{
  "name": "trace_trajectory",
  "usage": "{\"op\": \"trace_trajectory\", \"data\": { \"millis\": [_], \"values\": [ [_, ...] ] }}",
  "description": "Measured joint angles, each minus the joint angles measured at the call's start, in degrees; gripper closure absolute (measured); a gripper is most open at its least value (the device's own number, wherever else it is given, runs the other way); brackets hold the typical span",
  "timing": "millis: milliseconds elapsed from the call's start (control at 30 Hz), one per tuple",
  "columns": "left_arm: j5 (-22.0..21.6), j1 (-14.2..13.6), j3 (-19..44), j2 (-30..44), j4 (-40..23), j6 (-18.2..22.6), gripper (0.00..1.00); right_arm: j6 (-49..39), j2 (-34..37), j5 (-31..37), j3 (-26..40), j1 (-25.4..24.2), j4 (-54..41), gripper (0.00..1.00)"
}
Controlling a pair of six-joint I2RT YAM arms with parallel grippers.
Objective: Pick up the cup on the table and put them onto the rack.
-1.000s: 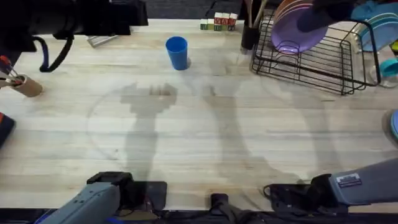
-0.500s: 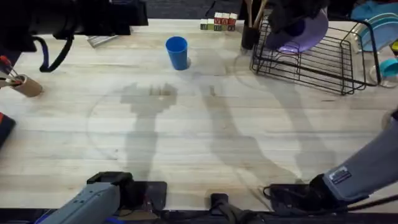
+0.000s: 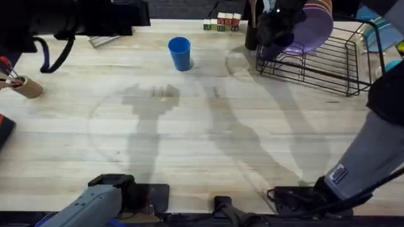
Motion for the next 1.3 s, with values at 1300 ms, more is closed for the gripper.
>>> {"op": "trace_trajectory", "data": {
  "millis": [1300],
  "values": [
    [0.0, 0.0, 0.0, 0.0, 0.0, 0.0, 0.007, 0.0, 3.4, 0.2, 0.0, 1.0, -1.5, 0.841]
  ]
}}
